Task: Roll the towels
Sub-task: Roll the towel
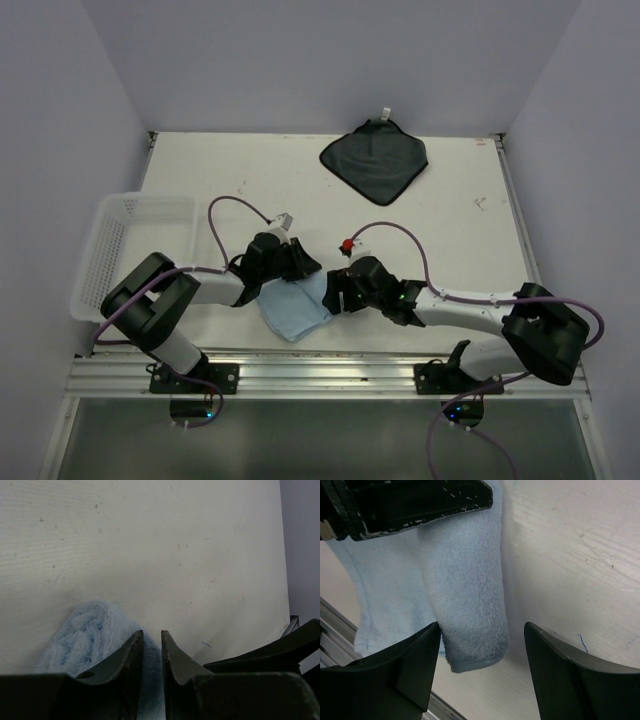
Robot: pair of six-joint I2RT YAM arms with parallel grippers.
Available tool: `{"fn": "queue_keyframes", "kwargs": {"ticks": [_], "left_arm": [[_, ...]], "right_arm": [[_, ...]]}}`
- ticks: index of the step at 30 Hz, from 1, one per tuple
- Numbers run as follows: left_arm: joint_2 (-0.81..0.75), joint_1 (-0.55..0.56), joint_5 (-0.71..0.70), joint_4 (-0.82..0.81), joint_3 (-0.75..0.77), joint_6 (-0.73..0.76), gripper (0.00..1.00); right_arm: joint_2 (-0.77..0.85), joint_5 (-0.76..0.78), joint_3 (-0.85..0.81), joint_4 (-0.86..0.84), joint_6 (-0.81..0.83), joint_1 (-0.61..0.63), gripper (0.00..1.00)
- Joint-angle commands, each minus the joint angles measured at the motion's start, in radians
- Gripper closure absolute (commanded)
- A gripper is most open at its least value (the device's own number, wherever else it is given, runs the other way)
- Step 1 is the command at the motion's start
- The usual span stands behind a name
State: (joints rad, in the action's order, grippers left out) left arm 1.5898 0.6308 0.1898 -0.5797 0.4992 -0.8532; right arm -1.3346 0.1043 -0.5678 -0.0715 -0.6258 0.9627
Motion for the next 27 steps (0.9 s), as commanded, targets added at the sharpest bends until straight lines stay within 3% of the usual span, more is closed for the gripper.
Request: {"fn": "queue_keyframes", "kwargs": {"ticks": [1, 6, 8, 13, 20, 27], "left_arm": [[-0.014, 0.004, -0.027, 0.069, -0.008, 0.026, 0.75], [-0.014, 0.006, -0.029, 0.076, 0.004, 0.028, 0.75], [-0.016, 0.006, -0.029, 0.078, 0.007, 0.029, 0.75], [-0.021, 0.006, -0.032, 0.087, 0.021, 0.031, 0.75], [-0.024, 0.006, -0.044, 0.132, 0.101, 0.048, 0.75], [-0.034, 0.004, -0.059, 0.219, 0.222, 0.078, 0.74]], "right_arm": [[-0.023, -0.038, 0.003, -0.063, 0.017, -0.001, 0.32], [-0.064, -0.091, -0.006, -0.073, 0.037, 0.001, 0.45], [-0.075, -0.089, -0.009, -0.064, 0.047, 0.002, 0.55], [-0.075, 0.044, -0.029, -0.004, 0.101, 0.043, 0.75], [-0.164, 0.438, -0.174, 0.208, 0.184, 0.203, 0.83], [-0.294, 0.708, -0.274, 0.334, 0.169, 0.307, 0.84]]}}
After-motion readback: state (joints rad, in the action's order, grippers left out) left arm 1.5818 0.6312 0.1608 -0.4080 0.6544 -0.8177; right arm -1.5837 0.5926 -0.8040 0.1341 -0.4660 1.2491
